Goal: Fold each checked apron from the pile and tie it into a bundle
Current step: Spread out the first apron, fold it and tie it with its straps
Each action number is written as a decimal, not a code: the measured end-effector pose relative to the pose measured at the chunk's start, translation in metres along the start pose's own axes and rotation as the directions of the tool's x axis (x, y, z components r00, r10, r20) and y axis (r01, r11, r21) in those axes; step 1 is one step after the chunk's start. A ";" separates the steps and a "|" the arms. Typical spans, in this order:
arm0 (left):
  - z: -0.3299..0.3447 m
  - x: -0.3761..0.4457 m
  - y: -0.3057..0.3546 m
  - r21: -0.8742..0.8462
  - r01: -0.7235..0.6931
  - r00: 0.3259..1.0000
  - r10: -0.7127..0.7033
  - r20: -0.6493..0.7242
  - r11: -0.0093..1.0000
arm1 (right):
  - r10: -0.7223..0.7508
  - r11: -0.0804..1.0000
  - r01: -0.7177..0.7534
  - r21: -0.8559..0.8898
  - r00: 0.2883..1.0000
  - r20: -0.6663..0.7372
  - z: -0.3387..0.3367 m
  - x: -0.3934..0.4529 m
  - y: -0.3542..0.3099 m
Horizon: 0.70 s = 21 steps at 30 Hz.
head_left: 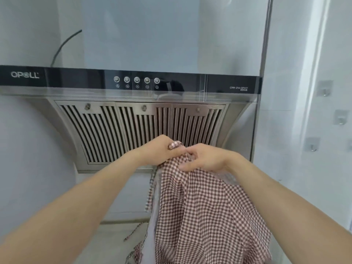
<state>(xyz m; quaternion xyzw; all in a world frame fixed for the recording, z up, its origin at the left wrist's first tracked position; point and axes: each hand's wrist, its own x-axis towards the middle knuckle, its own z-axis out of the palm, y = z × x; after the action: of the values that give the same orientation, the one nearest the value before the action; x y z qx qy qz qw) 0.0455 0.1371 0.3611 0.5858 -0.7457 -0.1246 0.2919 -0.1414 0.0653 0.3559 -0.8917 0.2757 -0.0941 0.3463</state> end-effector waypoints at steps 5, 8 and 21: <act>-0.010 -0.002 -0.007 0.318 0.124 0.984 -0.158 0.083 0.940 | 0.045 0.993 -0.065 0.094 0.978 0.203 0.003 -0.002 0.025; -0.002 0.002 -0.023 -0.007 0.248 0.969 -0.248 -0.001 0.969 | 0.036 0.992 -0.064 0.113 0.972 0.234 0.001 -0.008 0.031; 0.189 -0.021 -0.026 -0.286 0.137 0.987 -0.156 -0.043 0.948 | 0.288 0.884 -0.239 0.401 0.955 -0.065 0.006 -0.032 0.089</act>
<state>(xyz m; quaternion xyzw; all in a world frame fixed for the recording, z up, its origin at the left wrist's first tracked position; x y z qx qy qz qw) -0.0408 0.1198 0.1903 0.5957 -0.6647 -0.2318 0.3867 -0.2036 0.0320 0.2923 -0.7519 0.3911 -0.1535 0.5081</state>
